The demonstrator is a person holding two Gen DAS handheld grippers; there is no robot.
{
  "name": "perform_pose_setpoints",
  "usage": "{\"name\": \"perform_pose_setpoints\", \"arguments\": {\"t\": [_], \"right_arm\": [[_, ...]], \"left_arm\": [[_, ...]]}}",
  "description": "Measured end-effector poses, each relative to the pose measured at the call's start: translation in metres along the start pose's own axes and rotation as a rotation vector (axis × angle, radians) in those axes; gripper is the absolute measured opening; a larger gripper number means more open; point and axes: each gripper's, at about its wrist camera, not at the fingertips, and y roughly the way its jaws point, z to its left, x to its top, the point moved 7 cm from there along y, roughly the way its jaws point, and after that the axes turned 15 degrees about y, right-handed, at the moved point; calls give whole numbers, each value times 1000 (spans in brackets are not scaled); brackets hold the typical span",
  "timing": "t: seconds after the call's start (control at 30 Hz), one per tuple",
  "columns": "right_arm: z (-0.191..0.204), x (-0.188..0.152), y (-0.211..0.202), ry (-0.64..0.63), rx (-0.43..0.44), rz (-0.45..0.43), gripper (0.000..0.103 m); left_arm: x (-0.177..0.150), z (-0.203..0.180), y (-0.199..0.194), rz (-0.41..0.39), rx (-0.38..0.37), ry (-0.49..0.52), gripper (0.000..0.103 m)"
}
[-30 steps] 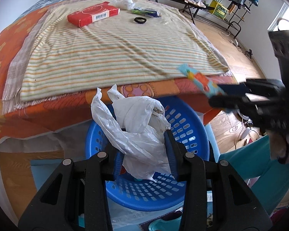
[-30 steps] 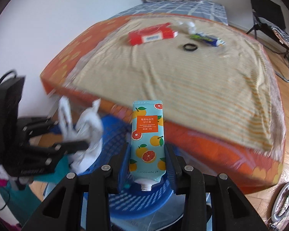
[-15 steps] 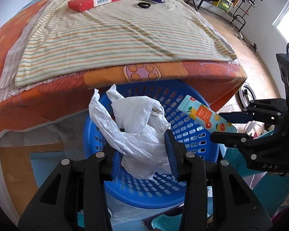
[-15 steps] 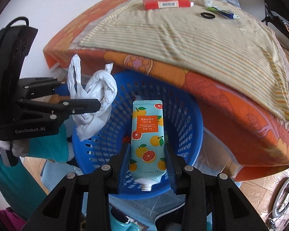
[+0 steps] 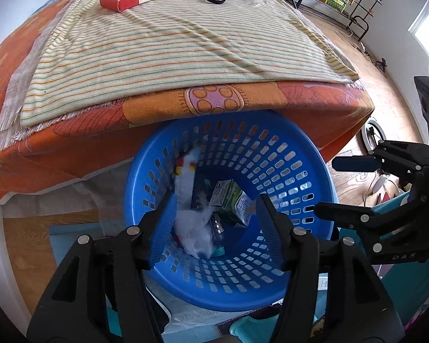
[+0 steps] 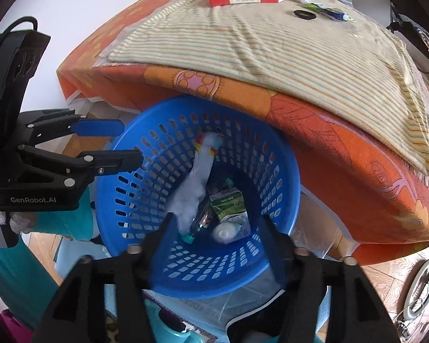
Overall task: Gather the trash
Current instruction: 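Carry bag and grapefruit tube down into the blue basket and open both tools, then raise both open tools back over the bed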
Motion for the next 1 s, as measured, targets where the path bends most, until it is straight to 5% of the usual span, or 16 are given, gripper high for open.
{"name": "perform_pose_setpoints", "arguments": {"t": [0.37,1.0], "right_arm": [[-5,7,-1,17,-34,-22,85],[-13,38,-22,63,-12,-130,87]], "left_arm": [[6,1,-2,-12,3,-6,59],[49,33,-27,-72,8,-35,66]]}}
